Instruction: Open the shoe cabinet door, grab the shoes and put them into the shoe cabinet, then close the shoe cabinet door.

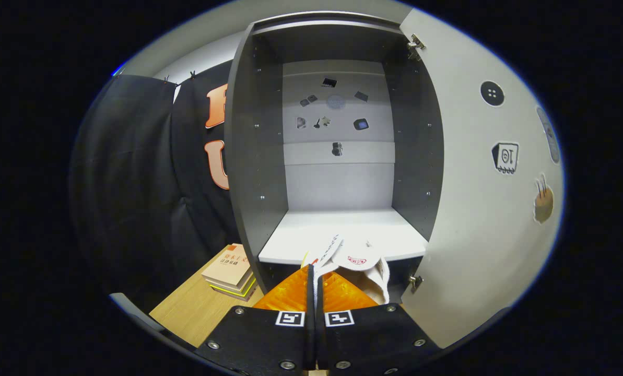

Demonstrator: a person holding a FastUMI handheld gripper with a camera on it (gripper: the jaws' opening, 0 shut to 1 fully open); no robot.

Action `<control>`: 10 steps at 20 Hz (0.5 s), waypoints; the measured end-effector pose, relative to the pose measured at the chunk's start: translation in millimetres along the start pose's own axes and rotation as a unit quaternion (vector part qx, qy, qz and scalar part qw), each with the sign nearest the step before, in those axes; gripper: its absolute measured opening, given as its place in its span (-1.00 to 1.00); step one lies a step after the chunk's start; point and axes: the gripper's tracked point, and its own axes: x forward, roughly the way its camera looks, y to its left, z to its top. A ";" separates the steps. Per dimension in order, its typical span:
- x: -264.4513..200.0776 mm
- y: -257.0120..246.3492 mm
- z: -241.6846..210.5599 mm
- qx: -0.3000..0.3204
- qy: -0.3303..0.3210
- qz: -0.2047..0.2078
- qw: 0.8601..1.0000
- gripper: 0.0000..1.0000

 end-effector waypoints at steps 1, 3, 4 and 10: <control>13.1 -4.3 7.3 -0.005 -0.002 -0.001 1.000 -1.00; 42.4 -11.4 17.2 -0.012 -0.001 -0.002 1.000 -1.00; 59.9 -14.3 21.7 -0.017 0.000 -0.003 1.000 -1.00; 164.3 -27.4 26.6 -0.033 0.025 -0.003 0.999 -1.00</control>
